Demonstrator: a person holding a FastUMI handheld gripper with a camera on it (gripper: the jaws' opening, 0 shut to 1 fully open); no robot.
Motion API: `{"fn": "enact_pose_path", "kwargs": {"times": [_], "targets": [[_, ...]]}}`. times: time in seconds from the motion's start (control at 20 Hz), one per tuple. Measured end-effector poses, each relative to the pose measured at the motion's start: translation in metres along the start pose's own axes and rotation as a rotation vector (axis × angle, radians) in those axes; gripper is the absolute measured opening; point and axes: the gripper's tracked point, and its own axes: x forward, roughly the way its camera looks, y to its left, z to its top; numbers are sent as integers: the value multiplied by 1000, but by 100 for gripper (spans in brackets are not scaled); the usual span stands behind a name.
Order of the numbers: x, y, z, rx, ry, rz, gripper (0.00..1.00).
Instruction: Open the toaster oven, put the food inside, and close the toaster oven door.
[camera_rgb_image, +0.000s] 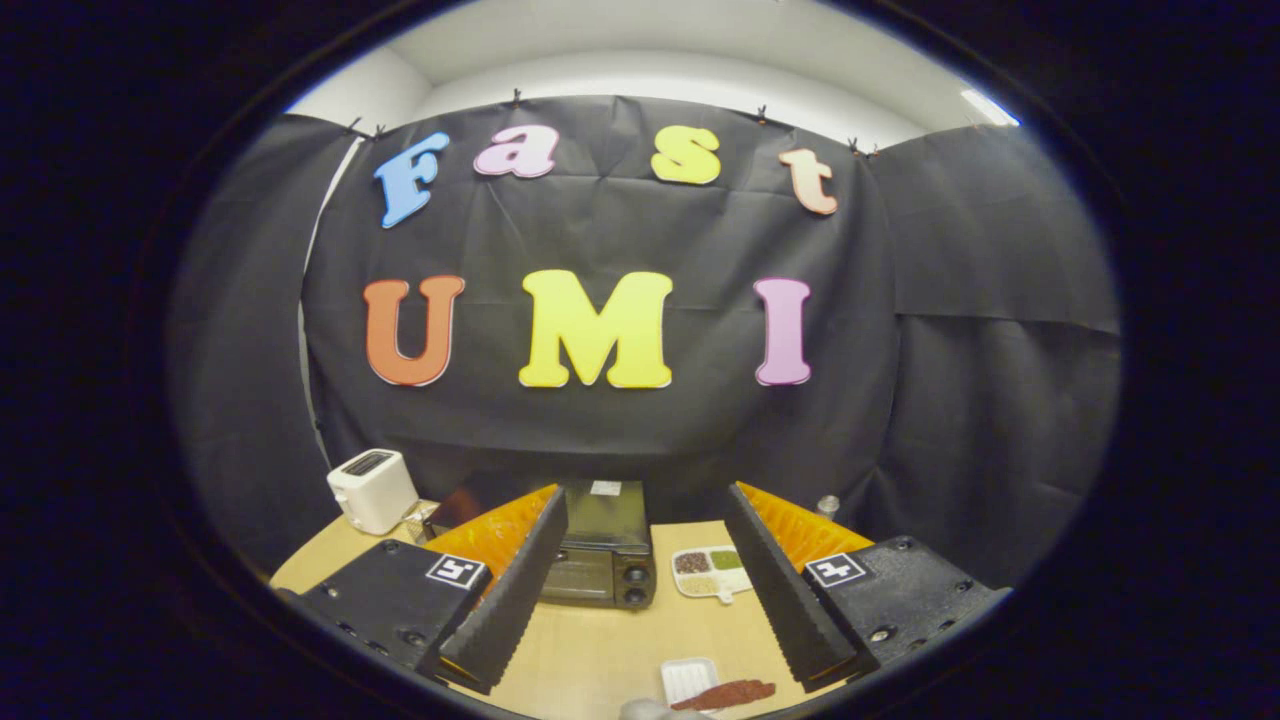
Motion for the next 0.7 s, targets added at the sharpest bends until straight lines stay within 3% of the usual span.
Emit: {"fn": "enact_pose_path", "kwargs": {"times": [0.4,0.7], "targets": [[100,107,-78,14,125,111,100],[158,138,-126,3,194,71,100]]}}
